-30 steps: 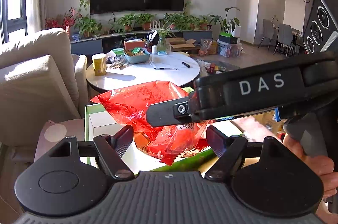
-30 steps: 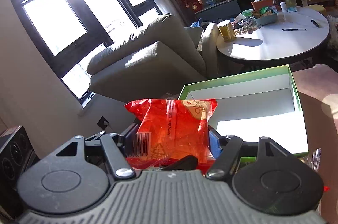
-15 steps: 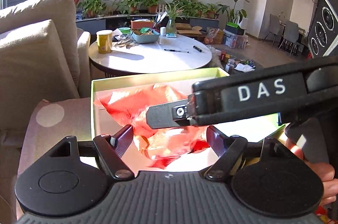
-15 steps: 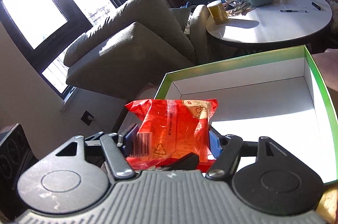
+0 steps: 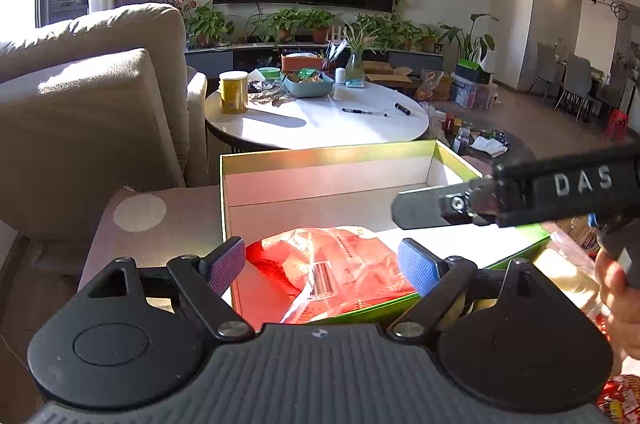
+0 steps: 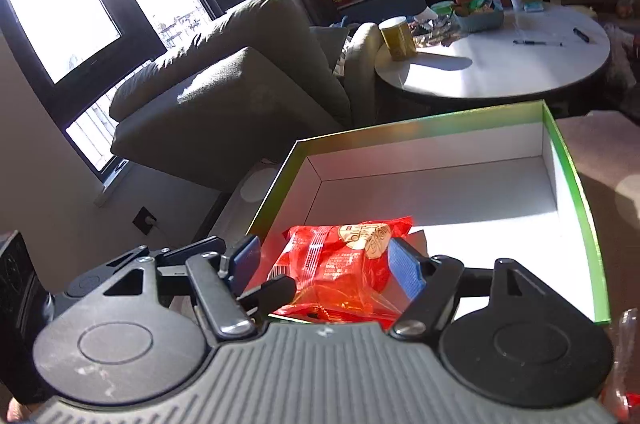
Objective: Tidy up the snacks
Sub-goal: 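Lower the red chip bag into the green box and open the right gripper, then reach the right gripper to the bagged bread loaf and grasp it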
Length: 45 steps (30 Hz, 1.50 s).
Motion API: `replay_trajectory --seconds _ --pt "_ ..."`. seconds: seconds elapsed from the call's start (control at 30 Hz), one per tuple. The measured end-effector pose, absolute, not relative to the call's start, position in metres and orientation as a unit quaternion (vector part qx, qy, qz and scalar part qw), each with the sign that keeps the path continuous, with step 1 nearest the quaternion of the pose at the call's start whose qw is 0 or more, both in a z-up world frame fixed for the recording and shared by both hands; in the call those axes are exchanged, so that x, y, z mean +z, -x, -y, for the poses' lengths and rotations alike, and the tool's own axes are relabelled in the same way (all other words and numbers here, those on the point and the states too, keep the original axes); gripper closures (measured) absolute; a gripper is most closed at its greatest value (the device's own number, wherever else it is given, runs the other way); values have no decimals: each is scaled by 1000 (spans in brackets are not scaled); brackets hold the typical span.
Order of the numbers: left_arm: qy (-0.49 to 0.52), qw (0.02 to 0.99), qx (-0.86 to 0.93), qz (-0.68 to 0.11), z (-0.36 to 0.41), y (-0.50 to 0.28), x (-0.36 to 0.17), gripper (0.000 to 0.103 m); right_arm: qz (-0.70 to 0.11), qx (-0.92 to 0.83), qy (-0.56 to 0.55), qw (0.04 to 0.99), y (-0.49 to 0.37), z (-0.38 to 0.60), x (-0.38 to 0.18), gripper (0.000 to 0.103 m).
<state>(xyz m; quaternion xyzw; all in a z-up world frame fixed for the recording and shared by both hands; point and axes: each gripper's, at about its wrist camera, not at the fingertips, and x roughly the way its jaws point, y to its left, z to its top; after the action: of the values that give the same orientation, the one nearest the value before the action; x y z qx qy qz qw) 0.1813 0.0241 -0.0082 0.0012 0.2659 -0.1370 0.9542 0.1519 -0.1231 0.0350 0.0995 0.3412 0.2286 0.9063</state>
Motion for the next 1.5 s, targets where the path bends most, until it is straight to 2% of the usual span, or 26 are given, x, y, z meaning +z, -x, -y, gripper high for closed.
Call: replay_trajectory --seconds 0.53,0.73,1.5 --pt "20 964 -105 -245 -10 -125 3 11 -274 240 -58 929 -82 153 50 39" --pt "11 965 -100 -242 4 -106 3 6 -285 232 -67 928 -70 169 43 39" --pt "9 956 -113 -272 38 -77 -10 4 -281 160 -102 941 -42 225 29 38"
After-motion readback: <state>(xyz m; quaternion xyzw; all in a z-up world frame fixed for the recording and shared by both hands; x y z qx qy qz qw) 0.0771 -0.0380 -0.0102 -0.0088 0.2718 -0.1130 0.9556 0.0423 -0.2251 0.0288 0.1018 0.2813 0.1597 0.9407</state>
